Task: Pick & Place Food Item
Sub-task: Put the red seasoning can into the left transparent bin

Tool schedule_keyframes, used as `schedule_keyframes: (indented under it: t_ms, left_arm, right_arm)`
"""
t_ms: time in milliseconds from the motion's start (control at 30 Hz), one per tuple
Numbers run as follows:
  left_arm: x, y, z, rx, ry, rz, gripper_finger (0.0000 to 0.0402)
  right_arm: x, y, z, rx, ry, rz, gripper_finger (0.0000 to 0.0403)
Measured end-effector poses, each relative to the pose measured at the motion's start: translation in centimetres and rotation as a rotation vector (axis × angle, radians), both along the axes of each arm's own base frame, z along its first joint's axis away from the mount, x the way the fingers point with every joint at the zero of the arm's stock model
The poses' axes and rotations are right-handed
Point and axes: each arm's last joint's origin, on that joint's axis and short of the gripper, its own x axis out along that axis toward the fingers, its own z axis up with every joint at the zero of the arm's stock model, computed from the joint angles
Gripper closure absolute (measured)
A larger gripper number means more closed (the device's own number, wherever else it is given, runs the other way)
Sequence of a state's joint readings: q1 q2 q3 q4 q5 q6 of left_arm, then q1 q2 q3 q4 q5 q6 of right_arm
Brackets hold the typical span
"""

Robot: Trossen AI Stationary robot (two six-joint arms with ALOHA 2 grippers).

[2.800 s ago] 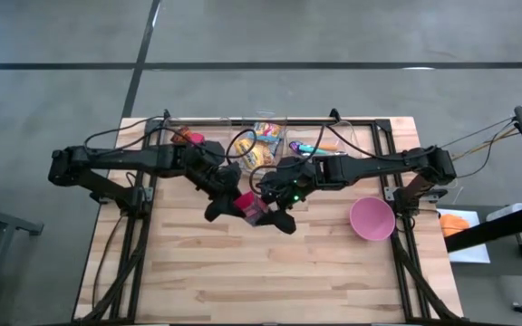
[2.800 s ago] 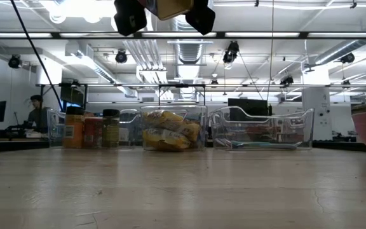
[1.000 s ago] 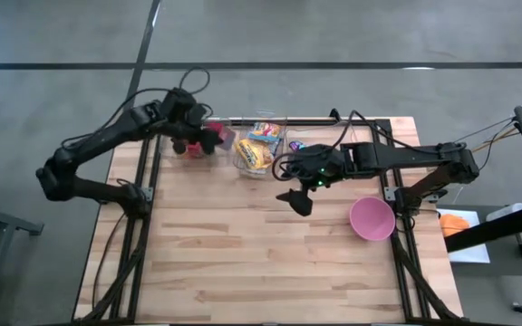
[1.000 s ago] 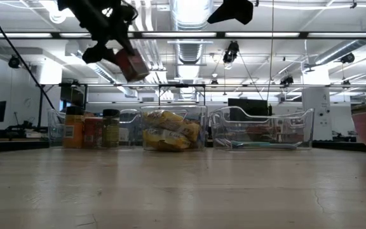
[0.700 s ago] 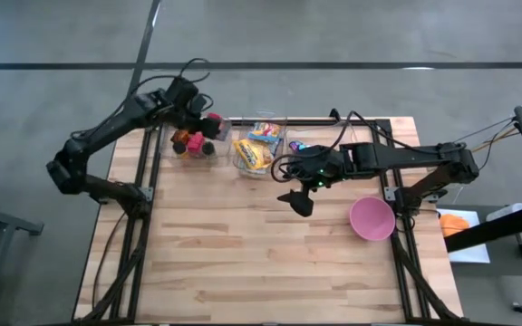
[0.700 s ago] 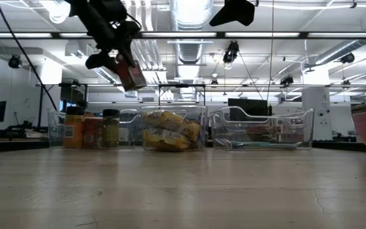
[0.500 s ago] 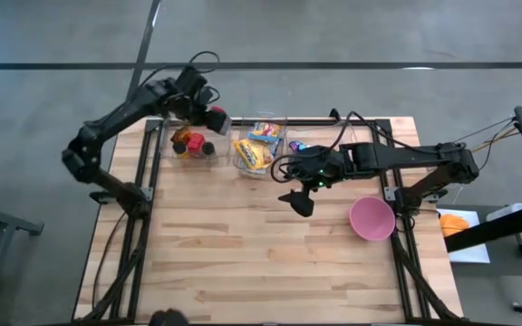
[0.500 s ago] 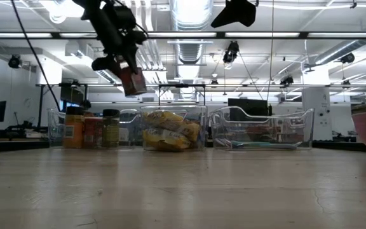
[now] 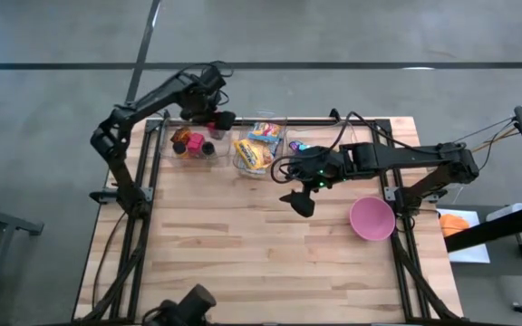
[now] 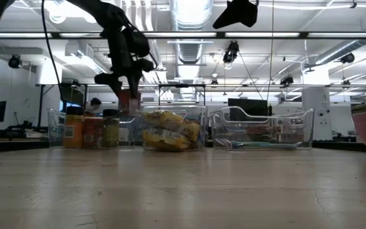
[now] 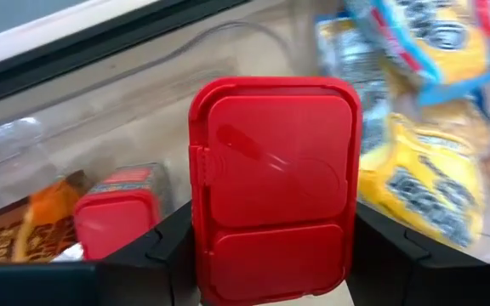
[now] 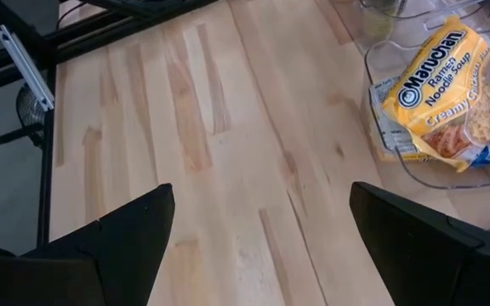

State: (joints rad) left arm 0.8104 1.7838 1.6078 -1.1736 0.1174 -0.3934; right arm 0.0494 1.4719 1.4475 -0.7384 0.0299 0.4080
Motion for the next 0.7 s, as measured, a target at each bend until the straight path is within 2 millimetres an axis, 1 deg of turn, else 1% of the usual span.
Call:
schedule_keyframes:
  t_ms: [200, 467, 700]
  left_arm:
    - [-0.3, -0.1, -1.5, -0.013, 0.054, 0.052, 0.0189]
    - [0.3, -0.1, -3.3, 0.011, 0.015, 0.082, 0.0189]
    - [-0.1, -0.5, -4.8, -0.014, 0.037, 0.084, 0.0189]
  right_arm:
    - [-0.1, 0.0, -0.1, -0.003, 0.015, -0.002, 0.0051]
    - [-0.1, 0.0, -0.1, -0.016, 0.014, -0.007, 0.0051]
    - [-0.1, 0.0, -0.1, -0.014, 0.016, -0.012, 0.0051]
